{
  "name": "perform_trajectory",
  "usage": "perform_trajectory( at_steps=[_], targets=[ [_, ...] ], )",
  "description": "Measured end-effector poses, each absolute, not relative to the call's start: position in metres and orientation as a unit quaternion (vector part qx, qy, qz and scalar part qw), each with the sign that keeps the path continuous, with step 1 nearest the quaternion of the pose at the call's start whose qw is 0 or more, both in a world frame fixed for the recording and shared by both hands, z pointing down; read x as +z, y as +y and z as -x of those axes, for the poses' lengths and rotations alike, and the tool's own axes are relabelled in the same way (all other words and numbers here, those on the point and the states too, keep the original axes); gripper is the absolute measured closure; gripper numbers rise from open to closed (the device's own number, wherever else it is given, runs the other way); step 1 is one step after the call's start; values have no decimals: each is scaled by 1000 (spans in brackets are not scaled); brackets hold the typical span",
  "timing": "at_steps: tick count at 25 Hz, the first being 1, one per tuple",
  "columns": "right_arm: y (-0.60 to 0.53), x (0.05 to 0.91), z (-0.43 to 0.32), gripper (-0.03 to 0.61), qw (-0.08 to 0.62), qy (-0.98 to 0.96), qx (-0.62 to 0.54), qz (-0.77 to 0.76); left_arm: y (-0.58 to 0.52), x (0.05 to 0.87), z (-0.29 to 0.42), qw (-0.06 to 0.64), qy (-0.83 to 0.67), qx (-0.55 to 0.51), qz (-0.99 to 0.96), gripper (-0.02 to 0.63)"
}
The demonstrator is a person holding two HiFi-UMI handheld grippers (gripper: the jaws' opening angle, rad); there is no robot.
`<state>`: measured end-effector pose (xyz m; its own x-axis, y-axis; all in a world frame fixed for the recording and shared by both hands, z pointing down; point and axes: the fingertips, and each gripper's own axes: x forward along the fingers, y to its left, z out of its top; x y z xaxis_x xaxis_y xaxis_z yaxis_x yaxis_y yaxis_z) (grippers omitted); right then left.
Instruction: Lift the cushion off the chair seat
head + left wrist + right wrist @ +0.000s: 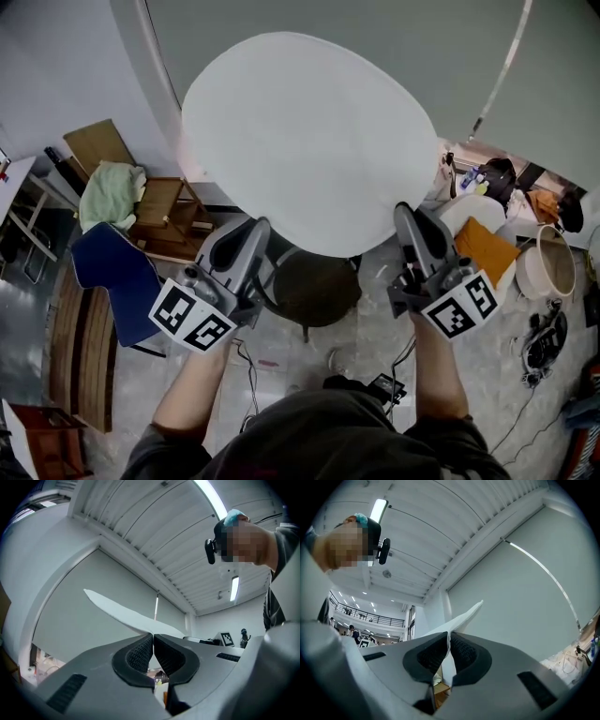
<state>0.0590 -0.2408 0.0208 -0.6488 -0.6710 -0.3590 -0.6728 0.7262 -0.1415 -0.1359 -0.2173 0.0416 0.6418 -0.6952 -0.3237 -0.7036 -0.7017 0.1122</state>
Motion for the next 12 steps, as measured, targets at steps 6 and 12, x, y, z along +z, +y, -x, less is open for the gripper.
perform_trajectory(
  at_steps=[6, 12],
  targets=[
    [-233, 6, -56, 551, 205, 907, 20, 367, -210, 25, 139, 37, 387, 178, 904, 600],
    [-230, 3, -53, 551, 203, 906, 26, 371, -209, 22, 141, 44, 386, 176, 905, 600]
  ],
)
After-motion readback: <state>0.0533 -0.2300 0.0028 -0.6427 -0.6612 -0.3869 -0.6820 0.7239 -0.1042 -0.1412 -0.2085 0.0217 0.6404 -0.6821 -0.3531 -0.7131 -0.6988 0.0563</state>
